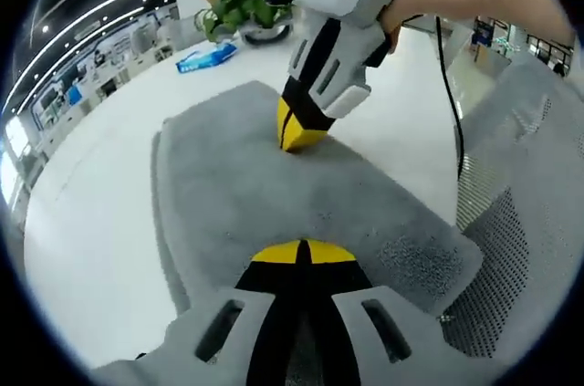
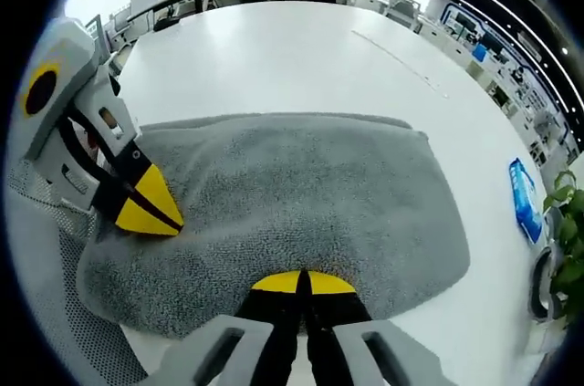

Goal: Open the folded towel by lifting each exposed corner and separating the folded layers until the towel lies flat within the target outline without major curled edges

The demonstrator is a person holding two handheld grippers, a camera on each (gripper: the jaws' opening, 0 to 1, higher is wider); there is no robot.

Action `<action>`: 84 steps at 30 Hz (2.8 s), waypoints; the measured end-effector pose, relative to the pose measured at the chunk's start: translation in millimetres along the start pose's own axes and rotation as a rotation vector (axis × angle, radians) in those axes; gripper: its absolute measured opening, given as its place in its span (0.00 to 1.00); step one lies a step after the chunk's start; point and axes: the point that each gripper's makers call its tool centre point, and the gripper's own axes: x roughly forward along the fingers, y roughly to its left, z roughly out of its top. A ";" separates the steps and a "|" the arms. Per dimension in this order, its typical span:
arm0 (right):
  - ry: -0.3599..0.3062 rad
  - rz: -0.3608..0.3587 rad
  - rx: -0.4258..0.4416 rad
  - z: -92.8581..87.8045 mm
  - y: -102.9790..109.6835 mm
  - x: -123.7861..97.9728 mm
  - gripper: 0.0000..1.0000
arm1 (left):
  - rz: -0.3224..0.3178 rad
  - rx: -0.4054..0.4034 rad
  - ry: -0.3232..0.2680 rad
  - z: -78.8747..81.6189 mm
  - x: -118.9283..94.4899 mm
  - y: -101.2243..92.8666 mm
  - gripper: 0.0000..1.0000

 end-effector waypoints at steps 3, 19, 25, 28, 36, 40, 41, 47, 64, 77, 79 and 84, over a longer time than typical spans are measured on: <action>0.005 0.008 -0.003 1.8 -3.2 0.8 0.00 | -0.013 -0.012 -0.007 1.4 1.2 -1.5 0.00; 0.024 0.028 -0.055 7.4 -8.1 4.8 0.00 | -0.030 -0.014 -0.028 6.6 5.5 -7.4 0.00; 0.046 0.041 -0.050 9.8 -11.0 6.3 0.00 | -0.040 -0.019 -0.036 7.5 5.9 -7.4 0.00; 0.051 0.047 -0.037 11.5 -12.2 7.8 0.00 | -0.046 -0.021 -0.043 8.4 6.8 -7.8 0.00; 0.062 0.008 -0.107 16.8 -13.4 11.1 0.00 | -0.058 -0.048 -0.049 9.9 8.5 -8.6 0.00; 0.072 -0.002 -0.128 17.0 -14.2 11.1 0.00 | -0.059 -0.056 -0.050 9.8 8.6 -8.3 0.00; 0.073 -0.002 -0.129 17.0 -14.4 11.2 0.00 | -0.059 -0.055 -0.051 9.8 8.6 -8.2 0.00; 0.062 0.008 -0.122 18.5 -16.9 12.4 0.00 | -0.065 -0.068 -0.057 9.8 8.7 -8.6 0.00; -0.307 -0.033 0.146 22.8 -17.8 8.1 0.00 | -0.115 -0.225 -0.105 10.6 7.5 -5.3 0.01; -0.597 0.026 0.453 33.7 -4.5 -34.2 0.08 | 0.173 -0.619 -0.279 14.1 -37.1 89.5 0.16; -0.609 0.036 0.465 28.9 2.9 -35.7 0.07 | 0.214 -0.646 -0.243 0.6 -39.7 98.0 0.16; -0.600 0.055 0.410 36.3 10.8 -33.4 0.07 | 0.200 -0.664 -0.196 -7.1 -30.5 91.9 0.15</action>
